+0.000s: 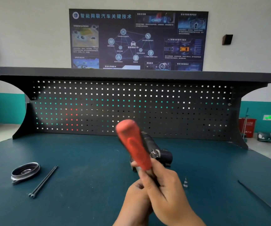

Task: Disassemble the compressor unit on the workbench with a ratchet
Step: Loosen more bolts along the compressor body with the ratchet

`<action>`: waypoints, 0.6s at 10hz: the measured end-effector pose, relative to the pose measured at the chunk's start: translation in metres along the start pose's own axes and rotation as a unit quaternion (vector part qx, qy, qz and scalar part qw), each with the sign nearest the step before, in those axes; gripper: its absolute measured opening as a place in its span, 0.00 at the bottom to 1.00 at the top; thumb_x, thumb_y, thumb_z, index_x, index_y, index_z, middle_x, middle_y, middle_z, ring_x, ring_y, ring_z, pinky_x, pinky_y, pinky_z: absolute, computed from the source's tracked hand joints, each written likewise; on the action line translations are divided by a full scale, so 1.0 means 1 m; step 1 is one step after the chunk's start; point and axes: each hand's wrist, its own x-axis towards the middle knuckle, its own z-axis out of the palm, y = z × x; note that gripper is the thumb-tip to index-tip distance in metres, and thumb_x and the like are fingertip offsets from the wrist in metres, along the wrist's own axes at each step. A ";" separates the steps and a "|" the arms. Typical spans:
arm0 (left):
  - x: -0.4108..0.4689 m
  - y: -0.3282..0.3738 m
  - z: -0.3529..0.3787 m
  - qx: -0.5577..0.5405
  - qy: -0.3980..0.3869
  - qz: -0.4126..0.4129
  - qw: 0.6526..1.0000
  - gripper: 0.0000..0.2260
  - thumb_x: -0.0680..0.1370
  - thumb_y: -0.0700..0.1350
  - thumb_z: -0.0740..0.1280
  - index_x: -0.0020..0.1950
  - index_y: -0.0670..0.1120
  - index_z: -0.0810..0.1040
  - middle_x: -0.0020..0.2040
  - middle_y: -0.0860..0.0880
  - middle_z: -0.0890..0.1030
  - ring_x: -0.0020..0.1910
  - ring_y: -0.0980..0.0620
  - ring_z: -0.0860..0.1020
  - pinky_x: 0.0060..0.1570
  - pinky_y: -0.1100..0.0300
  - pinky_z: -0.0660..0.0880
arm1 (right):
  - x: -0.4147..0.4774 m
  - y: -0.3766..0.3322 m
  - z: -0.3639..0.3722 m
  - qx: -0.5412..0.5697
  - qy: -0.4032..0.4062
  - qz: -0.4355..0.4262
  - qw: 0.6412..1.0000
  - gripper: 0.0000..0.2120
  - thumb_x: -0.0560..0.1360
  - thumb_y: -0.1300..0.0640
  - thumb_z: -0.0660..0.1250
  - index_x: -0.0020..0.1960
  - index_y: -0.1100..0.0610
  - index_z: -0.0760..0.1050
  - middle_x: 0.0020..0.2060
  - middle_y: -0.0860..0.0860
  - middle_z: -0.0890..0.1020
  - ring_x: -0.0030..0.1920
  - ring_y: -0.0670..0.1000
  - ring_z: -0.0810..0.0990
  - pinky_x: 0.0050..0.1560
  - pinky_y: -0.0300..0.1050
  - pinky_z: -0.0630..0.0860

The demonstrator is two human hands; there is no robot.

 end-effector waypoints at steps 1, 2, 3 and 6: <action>-0.001 0.004 0.002 -0.014 -0.008 0.001 1.000 0.09 0.63 0.51 0.71 0.37 0.49 0.84 0.39 0.43 0.80 0.40 0.46 0.77 0.40 0.58 0.74 | 0.001 -0.006 0.001 0.152 0.108 0.072 0.980 0.06 0.77 0.52 0.62 0.46 0.46 0.77 0.26 0.43 0.74 0.23 0.39 0.70 0.28 0.30 0.67; -0.005 0.011 0.008 -0.047 0.013 -0.008 0.999 0.06 0.65 0.50 0.71 0.33 0.47 0.81 0.40 0.40 0.72 0.39 0.47 0.69 0.36 0.60 0.66 | 0.007 -0.007 0.001 0.303 0.275 0.193 0.892 0.14 0.78 0.54 0.60 0.35 0.48 0.76 0.22 0.44 0.63 0.22 0.42 0.60 0.24 0.33 0.61; -0.006 0.015 0.007 -0.058 -0.023 0.003 0.998 0.06 0.67 0.47 0.68 0.32 0.48 0.82 0.36 0.44 0.75 0.33 0.51 0.72 0.34 0.63 0.69 | 0.011 -0.004 -0.002 0.397 0.423 0.267 0.769 0.20 0.81 0.55 0.55 0.31 0.50 0.71 0.20 0.45 0.61 0.20 0.44 0.59 0.22 0.33 0.62; -0.014 0.021 0.007 -0.036 -0.070 -0.008 0.997 0.06 0.63 0.51 0.67 0.29 0.55 0.83 0.27 0.55 0.79 0.27 0.62 0.76 0.29 0.69 0.73 | 0.010 0.000 -0.002 0.261 0.284 0.177 0.905 0.11 0.78 0.53 0.60 0.38 0.50 0.75 0.21 0.43 0.64 0.22 0.42 0.61 0.24 0.34 0.63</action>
